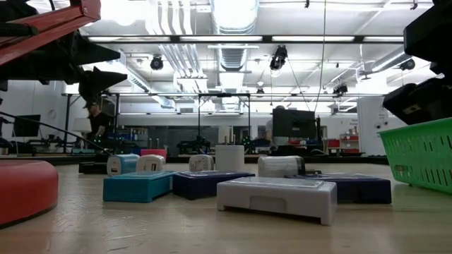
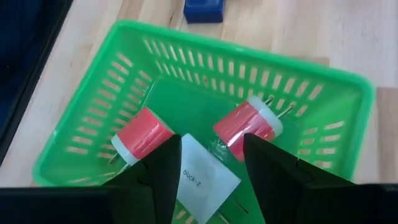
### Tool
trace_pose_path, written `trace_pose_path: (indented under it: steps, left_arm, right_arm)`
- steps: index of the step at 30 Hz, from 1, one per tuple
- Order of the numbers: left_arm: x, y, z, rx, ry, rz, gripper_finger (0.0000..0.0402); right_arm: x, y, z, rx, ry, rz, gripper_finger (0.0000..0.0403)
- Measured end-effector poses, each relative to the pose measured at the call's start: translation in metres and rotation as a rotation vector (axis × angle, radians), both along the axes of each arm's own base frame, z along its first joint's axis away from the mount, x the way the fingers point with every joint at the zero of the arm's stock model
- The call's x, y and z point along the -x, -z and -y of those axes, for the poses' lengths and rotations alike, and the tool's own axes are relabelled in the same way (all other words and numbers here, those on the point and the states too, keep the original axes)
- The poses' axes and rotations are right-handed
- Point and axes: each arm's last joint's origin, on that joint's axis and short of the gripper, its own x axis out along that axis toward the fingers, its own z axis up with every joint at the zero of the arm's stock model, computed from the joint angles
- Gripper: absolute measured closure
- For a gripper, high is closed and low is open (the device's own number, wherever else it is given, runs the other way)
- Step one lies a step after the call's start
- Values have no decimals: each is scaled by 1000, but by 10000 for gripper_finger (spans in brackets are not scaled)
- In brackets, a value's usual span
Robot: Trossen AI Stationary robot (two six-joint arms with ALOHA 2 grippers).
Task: Pick & Place Office items
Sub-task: Put the white charger adapter into the green basket
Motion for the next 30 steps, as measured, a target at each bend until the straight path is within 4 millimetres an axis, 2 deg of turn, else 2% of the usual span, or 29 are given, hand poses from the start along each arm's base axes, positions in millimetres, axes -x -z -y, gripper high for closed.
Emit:
trace_pose_path:
  steps: [3, 8, 13, 16, 19, 24, 30]
  left_arm:
    - [0, 0, 0, 0, 0, 0, 82]
    - [0, 0, 0, 0, 0, 0, 82]
    - [0, 0, 0, 0, 0, 0, 82]
    - [0, 0, 0, 0, 0, 0, 82]
    - [0, 0, 0, 0, 0, 0, 82]
    - [0, 0, 0, 0, 0, 0, 82]
    - [0, 0, 0, 0, 0, 0, 82]
  right_arm:
    - [-1, -6, 1, 21, 1, 50, 231]
    - [-8, -31, -1, 119, -18, 209, 230]
    - [-16, -56, 1, 347, -2, 390, 231]
    - [-22, -63, 4, 473, 73, 447, 232]
    - [-32, -63, 10, 499, 157, 479, 232]
    - [-59, -56, 21, 436, 309, 544, 234]
    - [-89, -30, 30, 446, 391, 549, 235]
